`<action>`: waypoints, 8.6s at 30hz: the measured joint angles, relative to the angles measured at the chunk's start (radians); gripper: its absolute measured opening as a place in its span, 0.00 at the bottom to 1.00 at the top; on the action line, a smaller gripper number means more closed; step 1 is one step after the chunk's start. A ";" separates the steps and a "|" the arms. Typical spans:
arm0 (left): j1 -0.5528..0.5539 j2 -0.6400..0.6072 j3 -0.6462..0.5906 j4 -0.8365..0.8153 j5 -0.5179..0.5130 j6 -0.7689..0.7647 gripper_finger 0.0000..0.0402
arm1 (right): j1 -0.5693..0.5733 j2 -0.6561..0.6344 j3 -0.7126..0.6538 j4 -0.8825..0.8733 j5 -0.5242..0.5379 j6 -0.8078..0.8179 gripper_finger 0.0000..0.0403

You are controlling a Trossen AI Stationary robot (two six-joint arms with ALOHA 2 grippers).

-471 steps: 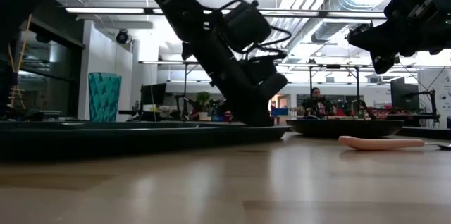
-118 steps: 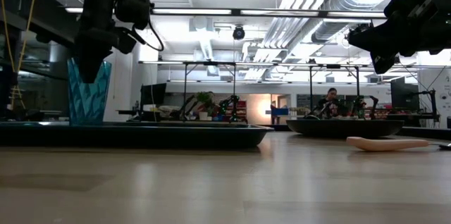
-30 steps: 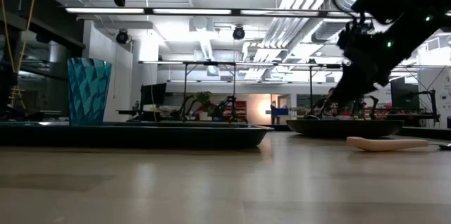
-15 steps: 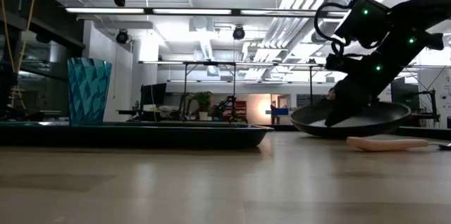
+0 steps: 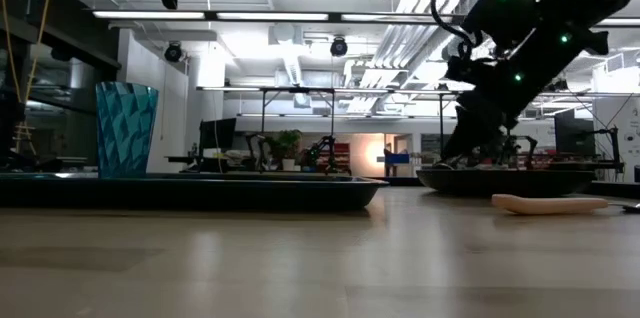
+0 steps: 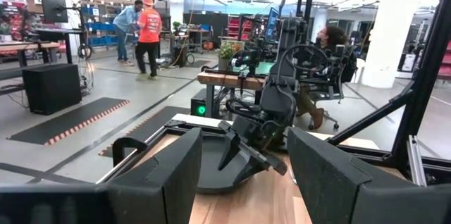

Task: Pick and place plate/cup/fork/spoon on tray
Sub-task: Put the black plate on the black tray

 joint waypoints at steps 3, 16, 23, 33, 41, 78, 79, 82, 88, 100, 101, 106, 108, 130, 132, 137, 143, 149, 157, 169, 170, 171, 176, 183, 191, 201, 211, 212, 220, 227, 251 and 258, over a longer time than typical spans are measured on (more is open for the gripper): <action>0.000 0.000 0.000 0.000 0.000 0.000 0.50 | 0.000 0.000 0.019 0.004 -0.059 0.018 0.56; 0.000 0.001 0.000 0.000 0.000 -0.001 0.50 | 0.008 0.000 -0.062 -0.003 -0.057 0.106 0.56; 0.000 0.001 0.000 0.000 0.000 -0.001 0.50 | 0.008 0.000 -0.101 -0.009 -0.084 0.114 0.56; 0.000 0.001 0.000 0.000 0.000 -0.017 0.50 | 0.007 0.001 -0.101 -0.066 -0.080 0.097 0.44; 0.000 0.001 0.000 0.000 0.000 -0.017 0.50 | 0.007 0.000 -0.101 -0.081 -0.072 0.094 0.14; 0.000 0.001 0.000 0.001 0.000 -0.016 0.50 | 0.250 0.662 0.779 -0.061 -0.189 -0.600 0.00; 0.000 0.001 0.000 0.001 0.000 -0.016 0.50 | 0.248 0.689 0.803 -0.078 -0.187 -0.612 0.00; 0.000 0.001 0.000 0.000 0.000 -0.016 0.50 | 0.239 0.756 0.858 -0.114 -0.185 -0.642 0.00; 0.000 0.001 0.000 0.000 0.000 -0.016 0.50 | 0.220 0.829 0.901 -0.088 -0.212 -0.667 0.00; 0.000 0.001 0.000 0.001 0.000 -0.016 0.50 | 0.196 0.835 0.902 0.013 -0.299 -0.665 0.02; 0.000 0.001 0.000 0.001 0.000 -0.016 0.50 | 0.196 0.835 0.902 0.016 -0.299 -0.664 0.03; 0.000 0.001 0.000 0.001 0.000 -0.016 0.50 | 0.195 0.835 0.902 0.030 -0.303 -0.665 0.09; 0.000 0.001 0.000 0.001 0.000 -0.016 0.50 | 0.194 0.835 0.902 0.039 -0.306 -0.665 0.12; 0.000 0.001 0.000 -0.019 0.000 -0.016 0.50 | 0.189 0.755 0.902 -0.106 -0.107 -0.643 0.55; 0.000 0.001 0.000 -0.020 0.000 -0.016 0.50 | 0.188 0.719 0.900 -0.186 -0.084 -0.615 0.55; 0.000 0.001 0.000 -0.022 0.000 -0.016 0.50 | 0.169 0.606 0.799 -0.282 -0.071 -0.511 0.51; 0.000 0.001 0.000 -0.020 0.000 -0.015 0.50 | 0.116 0.439 0.497 -0.096 0.006 -0.377 0.43; 0.000 0.001 0.000 0.011 0.000 -0.007 0.50 | 0.045 0.391 0.387 0.073 -0.009 -0.182 0.25; 0.000 0.001 0.000 0.010 0.000 0.003 0.50 | -0.027 0.483 0.492 -0.023 -0.144 -0.067 0.04; -0.003 0.001 0.000 -0.011 0.000 -0.024 0.50 | -0.031 0.632 0.656 -0.216 -0.146 -0.078 0.00; -0.003 0.001 0.000 -0.012 0.000 -0.024 0.50 | -0.030 0.633 0.658 -0.219 -0.148 -0.078 0.00; -0.003 0.001 0.000 -0.011 0.000 -0.024 0.50 | -0.030 0.633 0.661 -0.220 -0.150 -0.078 0.00; -0.003 0.001 0.000 -0.011 0.000 -0.024 0.50 | -0.030 0.633 0.667 -0.220 -0.155 -0.083 0.00; -0.003 0.001 0.000 -0.010 0.000 -0.024 0.50 | -0.032 0.633 0.667 -0.187 -0.223 -0.070 0.00; -0.003 0.001 0.000 -0.007 0.000 -0.024 0.50 | -0.032 0.633 0.667 -0.141 -0.263 -0.070 0.00; -0.003 0.001 0.000 -0.008 0.000 -0.018 0.50 | -0.032 0.633 0.667 -0.099 -0.284 -0.086 0.00; -0.003 0.001 0.000 -0.008 0.000 -0.017 0.50 | -0.032 0.633 0.667 -0.087 -0.271 -0.102 0.00; -0.003 0.001 0.000 -0.008 0.000 -0.017 0.50 | -0.032 0.633 0.667 -0.084 -0.271 -0.101 0.00; -0.003 0.001 0.000 -0.008 0.000 -0.016 0.50 | -0.032 0.633 0.667 -0.041 -0.276 -0.105 0.00; -0.003 0.001 0.000 -0.013 0.000 -0.016 0.50 | -0.032 0.628 0.667 -0.098 -0.240 -0.131 0.00; -0.002 0.001 0.000 -0.012 0.000 -0.016 0.50 | -0.032 0.689 0.667 -0.045 -0.302 -0.127 0.00; -0.002 0.001 0.000 -0.011 0.000 -0.016 0.50 | -0.032 0.689 0.667 -0.031 -0.302 -0.127 0.00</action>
